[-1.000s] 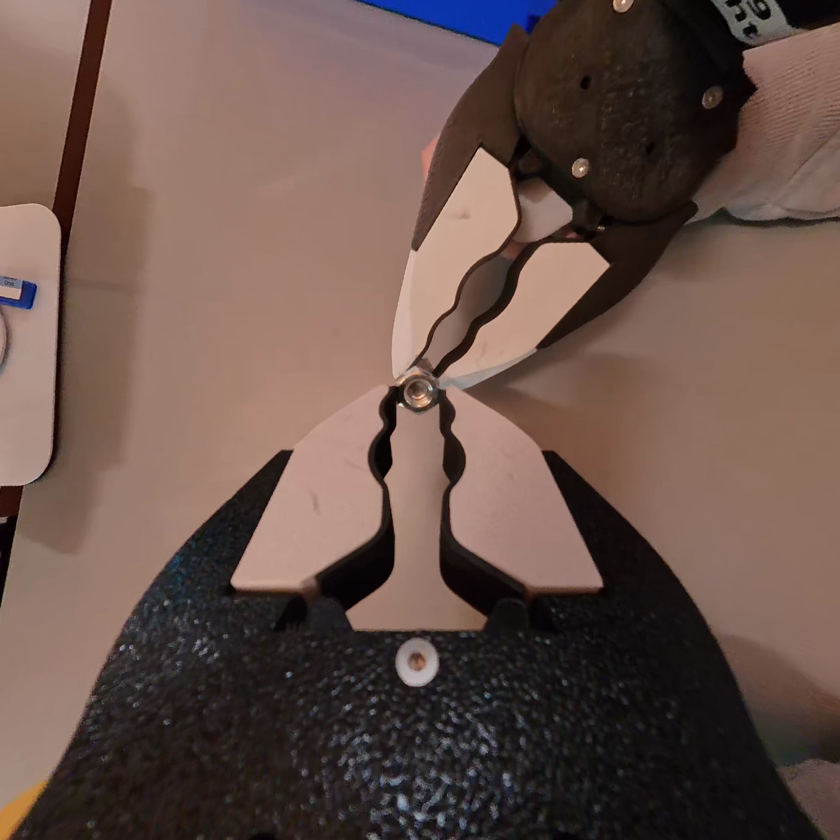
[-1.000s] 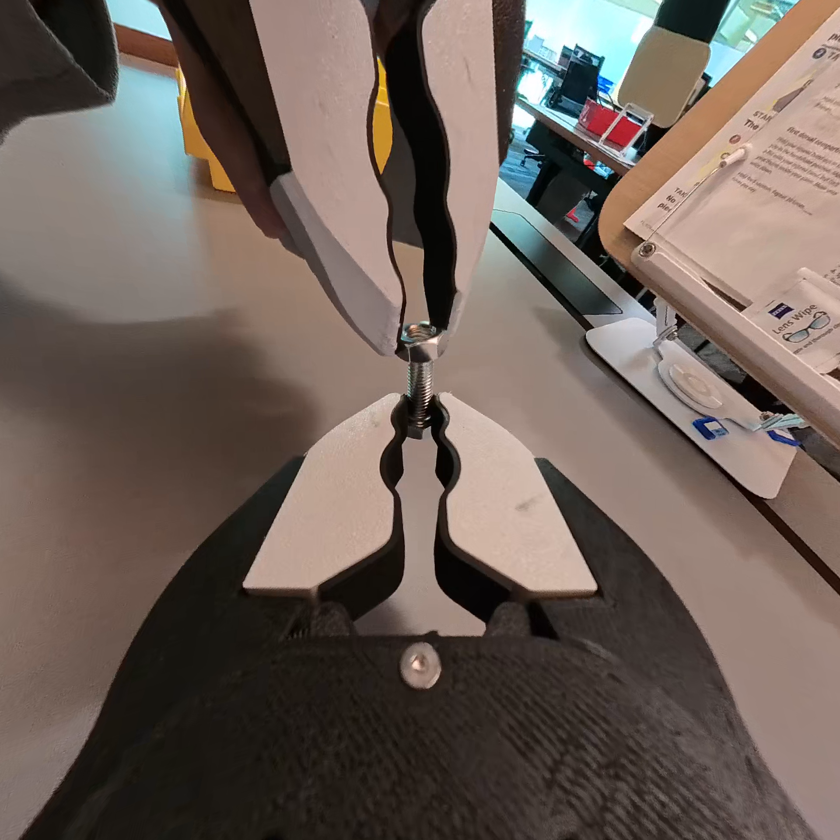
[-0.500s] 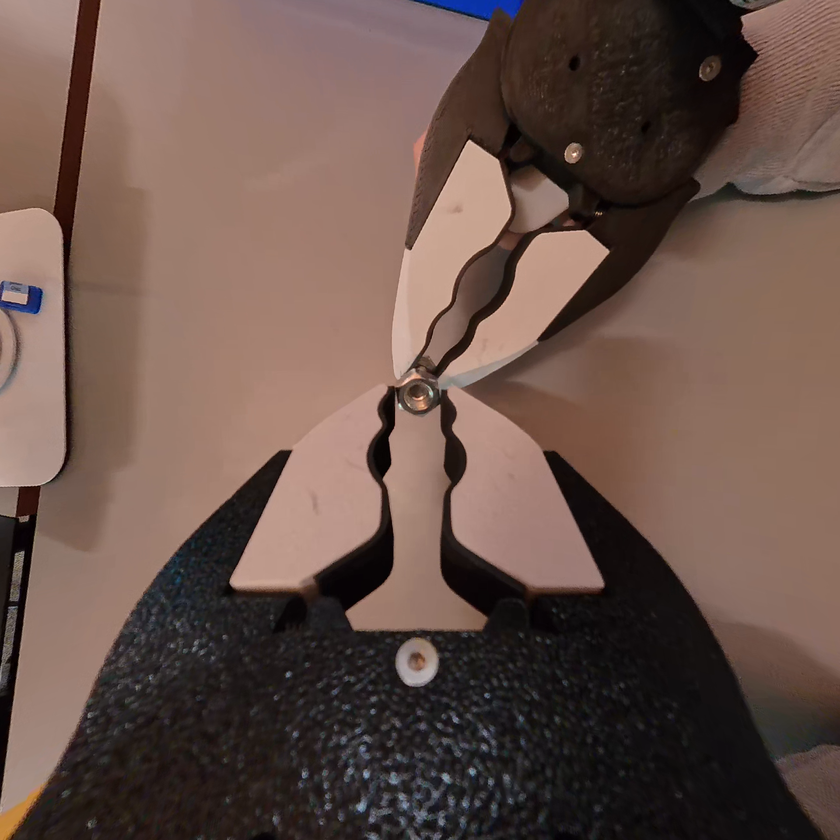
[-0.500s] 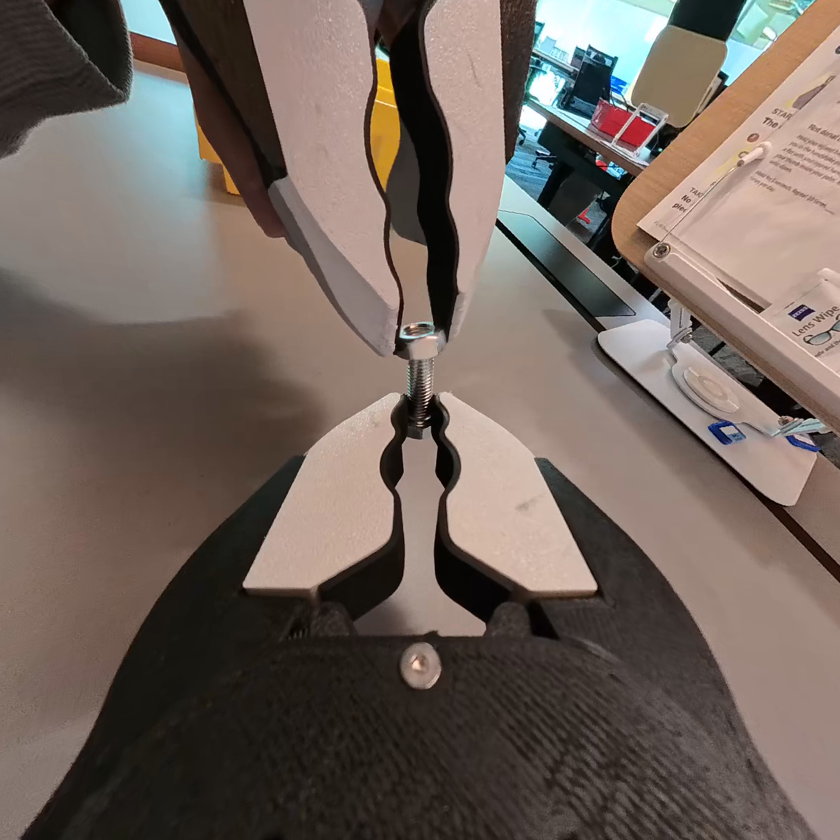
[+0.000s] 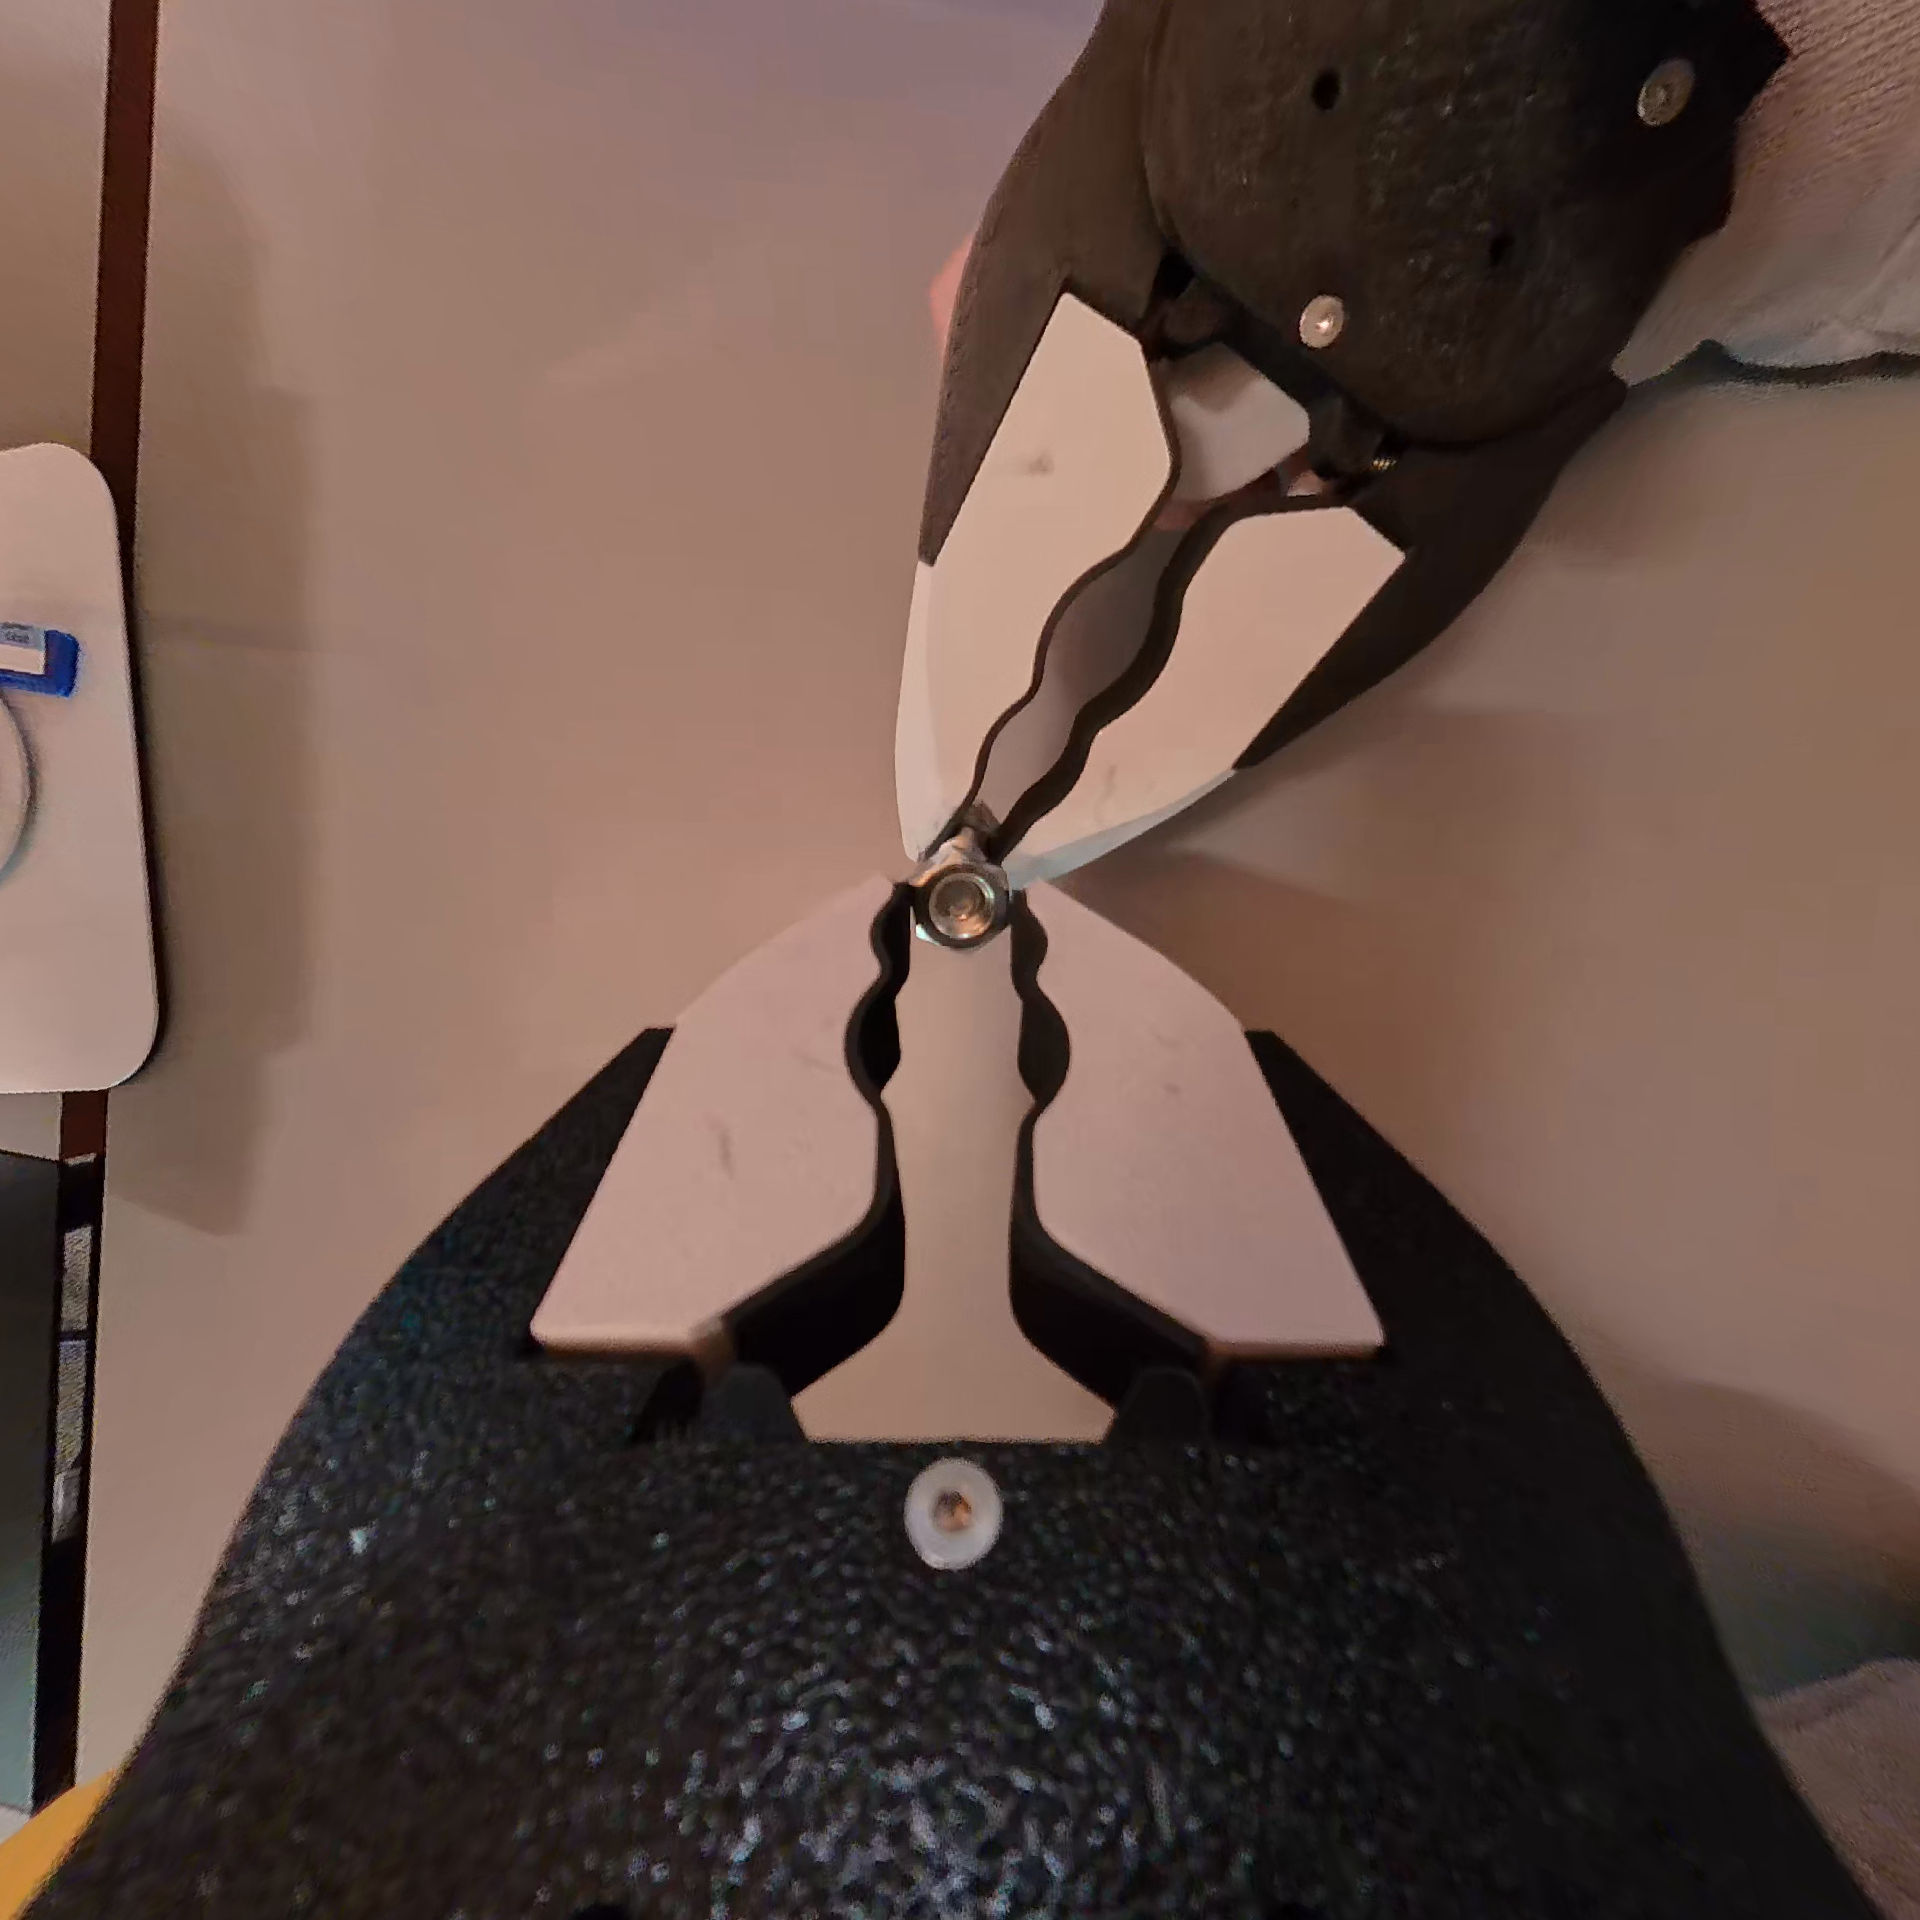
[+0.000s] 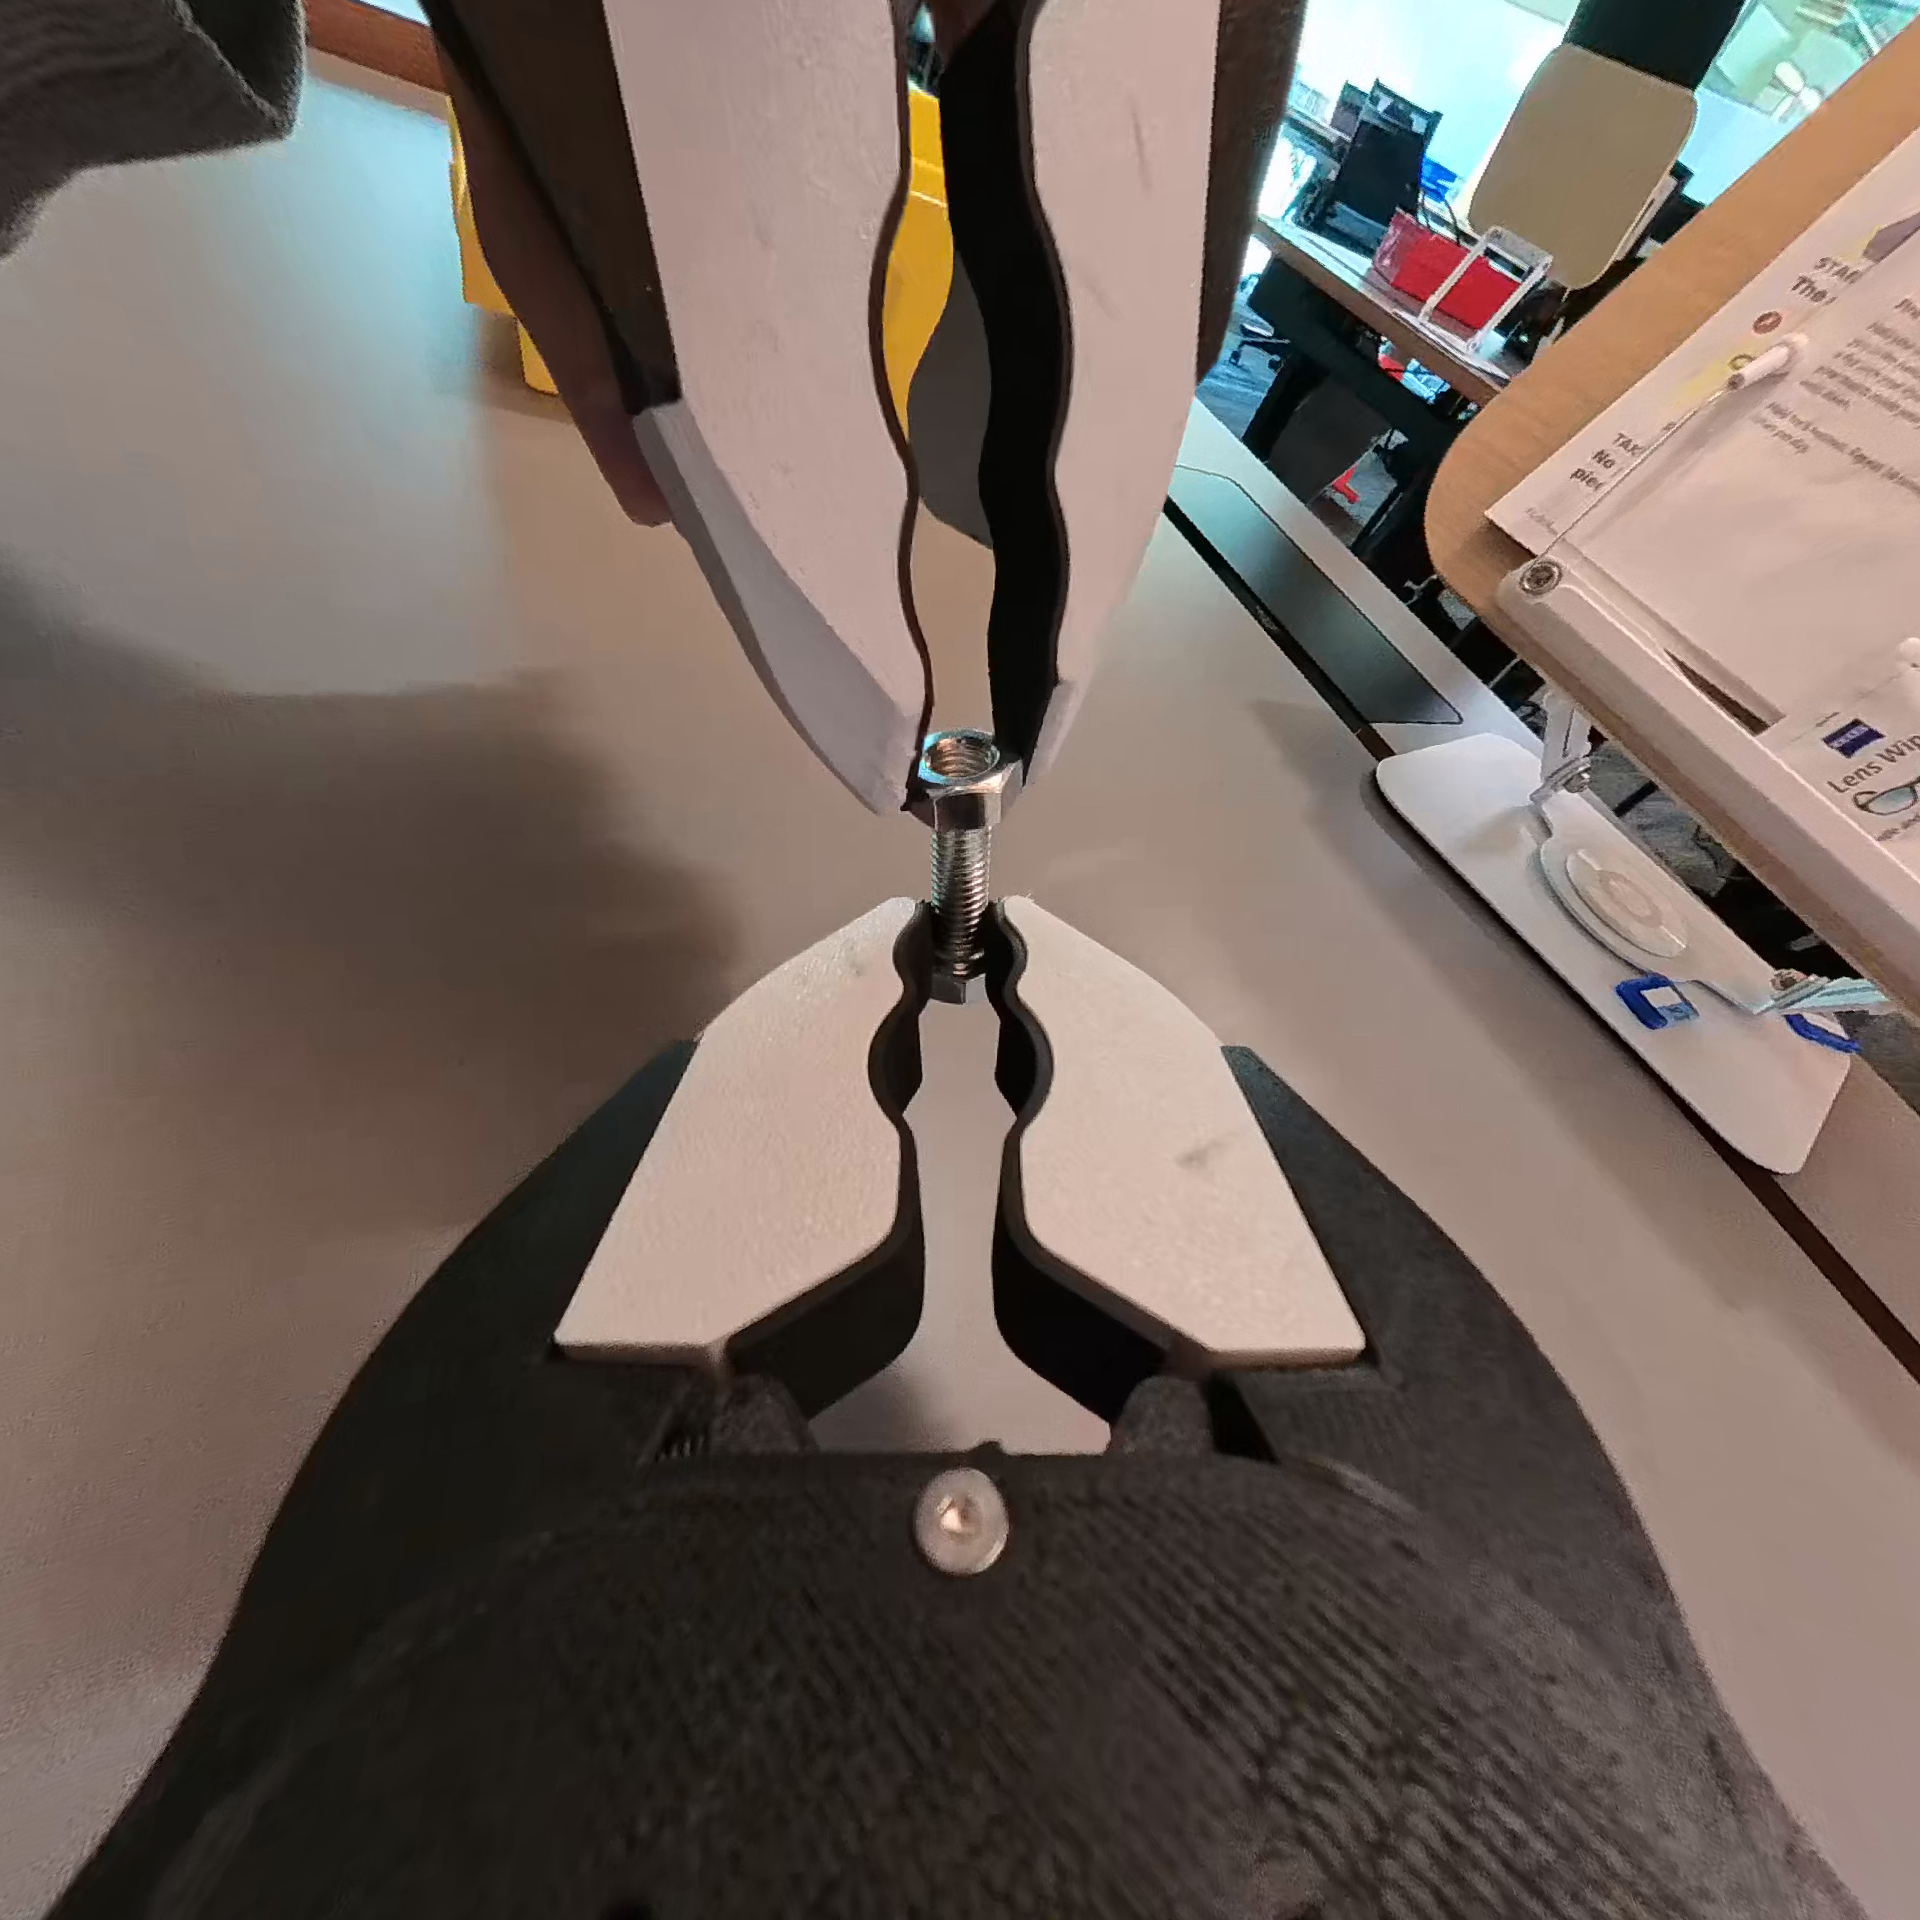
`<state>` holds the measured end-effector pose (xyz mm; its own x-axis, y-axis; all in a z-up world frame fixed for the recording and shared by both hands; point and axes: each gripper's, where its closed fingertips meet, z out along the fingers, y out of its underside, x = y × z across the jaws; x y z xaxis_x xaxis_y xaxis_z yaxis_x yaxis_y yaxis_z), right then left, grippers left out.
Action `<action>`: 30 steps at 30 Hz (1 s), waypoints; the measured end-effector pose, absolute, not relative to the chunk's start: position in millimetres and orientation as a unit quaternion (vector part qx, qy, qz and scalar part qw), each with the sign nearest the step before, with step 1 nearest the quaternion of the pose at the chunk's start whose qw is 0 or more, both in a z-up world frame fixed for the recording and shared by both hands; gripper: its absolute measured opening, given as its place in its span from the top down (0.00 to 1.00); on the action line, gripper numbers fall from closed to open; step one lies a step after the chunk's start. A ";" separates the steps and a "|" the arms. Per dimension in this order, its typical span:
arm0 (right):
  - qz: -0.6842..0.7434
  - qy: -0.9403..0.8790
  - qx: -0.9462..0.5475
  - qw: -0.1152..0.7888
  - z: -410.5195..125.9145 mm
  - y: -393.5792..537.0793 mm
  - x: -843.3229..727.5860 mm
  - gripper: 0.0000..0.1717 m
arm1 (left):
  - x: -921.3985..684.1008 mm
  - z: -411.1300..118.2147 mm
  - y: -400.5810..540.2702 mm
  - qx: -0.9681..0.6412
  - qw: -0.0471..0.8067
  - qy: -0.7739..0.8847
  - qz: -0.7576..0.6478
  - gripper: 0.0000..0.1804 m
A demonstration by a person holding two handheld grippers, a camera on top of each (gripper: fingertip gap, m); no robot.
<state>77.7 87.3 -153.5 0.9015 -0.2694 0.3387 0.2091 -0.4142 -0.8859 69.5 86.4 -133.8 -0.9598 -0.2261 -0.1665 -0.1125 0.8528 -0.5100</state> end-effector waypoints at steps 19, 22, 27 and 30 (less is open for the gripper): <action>-0.201 0.022 -0.800 0.564 -147.7 88.8 74.2 0.95 | 66.1 -137.8 87.8 -0.063 0.121 0.964 -0.229 0.91; -0.184 0.036 -0.792 0.581 -145.0 88.0 74.9 0.95 | 67.9 -134.6 84.3 -0.073 0.108 0.957 -0.258 0.91; -0.175 0.042 -0.780 0.599 -137.8 87.0 74.4 0.95 | 67.6 -126.7 84.4 -0.079 0.108 0.951 -0.280 0.91; -0.189 0.051 -0.789 0.583 -142.7 80.5 82.6 0.95 | 66.5 -121.0 91.1 -0.113 0.103 0.942 -0.298 0.91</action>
<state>82.6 80.5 -142.7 0.9234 -0.3006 0.2386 0.1397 -0.3158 -0.9385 66.5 91.1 -121.0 -0.9532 -0.2745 -0.1263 -0.1521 0.7972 -0.5842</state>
